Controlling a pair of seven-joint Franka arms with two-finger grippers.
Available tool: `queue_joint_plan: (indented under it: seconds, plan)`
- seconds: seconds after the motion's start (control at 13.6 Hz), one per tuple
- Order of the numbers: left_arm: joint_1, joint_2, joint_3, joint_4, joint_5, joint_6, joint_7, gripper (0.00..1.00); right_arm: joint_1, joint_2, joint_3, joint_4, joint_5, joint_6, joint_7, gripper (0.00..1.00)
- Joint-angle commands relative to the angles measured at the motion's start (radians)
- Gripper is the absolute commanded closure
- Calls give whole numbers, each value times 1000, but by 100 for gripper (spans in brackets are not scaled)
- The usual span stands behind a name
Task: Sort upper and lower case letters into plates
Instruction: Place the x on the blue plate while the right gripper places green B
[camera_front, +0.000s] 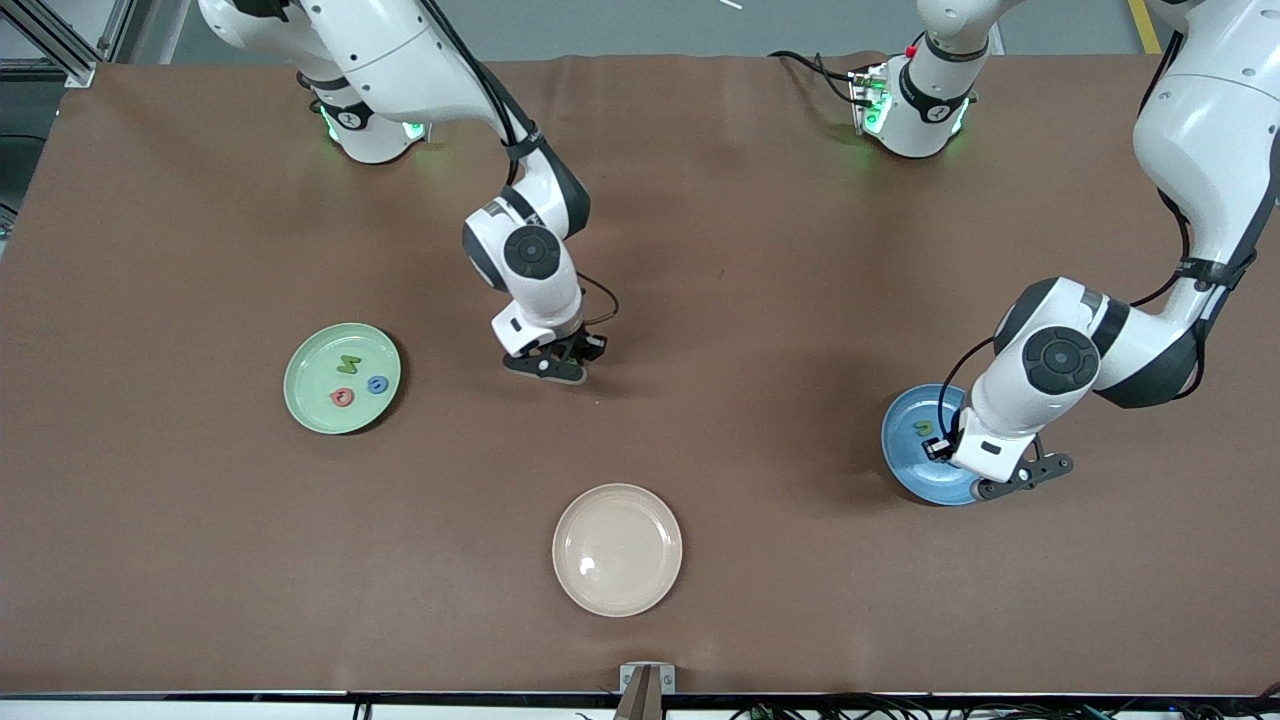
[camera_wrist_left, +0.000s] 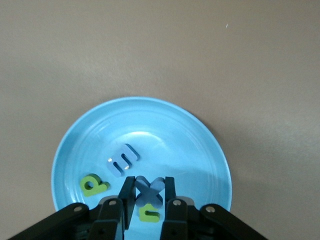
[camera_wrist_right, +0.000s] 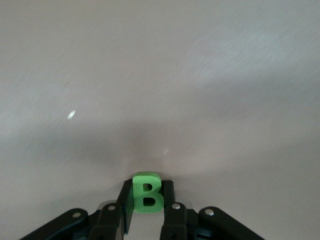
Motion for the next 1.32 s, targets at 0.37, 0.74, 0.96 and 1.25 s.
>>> queue_joint_plan:
  seconds: [0.37, 0.74, 0.96, 1.25]
  plan:
    - [-5, 4, 8, 2, 4, 1, 4, 0, -374, -306, 9, -242, -12, -132, -526, 100]
    - [-1, -28, 1, 77, 14, -22, 144, 0, -558, -355, 7, -306, -13, -123, -757, 100]
    - [11, -67, -1, 93, 2, -62, 279, 0, -627, -350, 7, -316, -13, -120, -809, 100]
    - [-17, -72, -49, 203, -10, -187, 350, 0, -717, -341, 7, -345, -15, -43, -918, 100]
